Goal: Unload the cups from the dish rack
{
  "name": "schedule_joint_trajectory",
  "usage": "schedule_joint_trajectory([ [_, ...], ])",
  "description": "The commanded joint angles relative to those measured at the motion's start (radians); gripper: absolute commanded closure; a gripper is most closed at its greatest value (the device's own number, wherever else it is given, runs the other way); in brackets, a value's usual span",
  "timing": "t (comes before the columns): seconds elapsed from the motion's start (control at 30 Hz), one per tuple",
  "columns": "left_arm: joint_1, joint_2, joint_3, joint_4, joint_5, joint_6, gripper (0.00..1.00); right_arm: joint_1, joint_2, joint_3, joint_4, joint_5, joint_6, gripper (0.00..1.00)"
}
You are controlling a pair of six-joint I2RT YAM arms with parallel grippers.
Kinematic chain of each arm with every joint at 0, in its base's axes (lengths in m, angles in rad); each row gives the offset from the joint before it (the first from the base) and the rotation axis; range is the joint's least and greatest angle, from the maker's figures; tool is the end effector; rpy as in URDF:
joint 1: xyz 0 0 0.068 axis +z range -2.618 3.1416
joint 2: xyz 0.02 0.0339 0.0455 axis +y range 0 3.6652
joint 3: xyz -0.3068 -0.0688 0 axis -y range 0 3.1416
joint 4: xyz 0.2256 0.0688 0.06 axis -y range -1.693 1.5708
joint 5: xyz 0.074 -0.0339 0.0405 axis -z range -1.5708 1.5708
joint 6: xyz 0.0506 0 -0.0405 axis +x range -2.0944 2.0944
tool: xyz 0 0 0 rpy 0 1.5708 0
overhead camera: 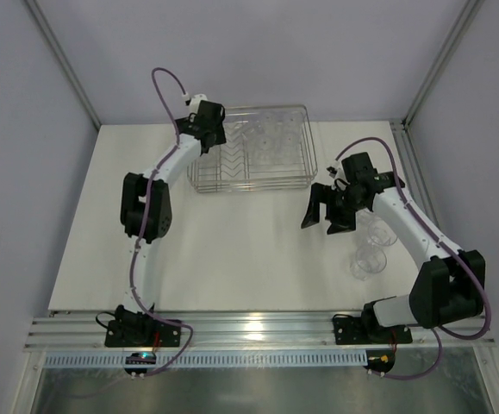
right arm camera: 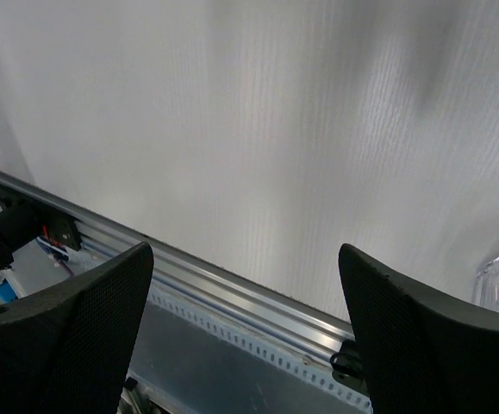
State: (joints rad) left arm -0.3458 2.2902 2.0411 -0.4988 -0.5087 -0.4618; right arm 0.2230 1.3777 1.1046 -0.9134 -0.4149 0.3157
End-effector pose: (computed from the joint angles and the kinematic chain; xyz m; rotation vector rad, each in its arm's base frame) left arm 0.5185 -0.1606 0.2664 -0.3761 2.1786 0.1485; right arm 0.2292 0.0729 0.3000 0.0152 2.7990 0.7122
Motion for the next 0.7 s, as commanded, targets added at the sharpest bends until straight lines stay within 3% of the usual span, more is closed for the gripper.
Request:
schedule_joint_trajectory([
  [0.0,-0.005,-0.093,-0.002,0.017,-0.063,0.02,0.0,0.007,0.012,0.024,0.033,-0.022,-0.013,0.1],
  [0.67,-0.078,-0.061,0.017,0.043,0.001,0.098,0.0,0.009,0.04,0.023,0.03,-0.021,-0.033,0.1],
])
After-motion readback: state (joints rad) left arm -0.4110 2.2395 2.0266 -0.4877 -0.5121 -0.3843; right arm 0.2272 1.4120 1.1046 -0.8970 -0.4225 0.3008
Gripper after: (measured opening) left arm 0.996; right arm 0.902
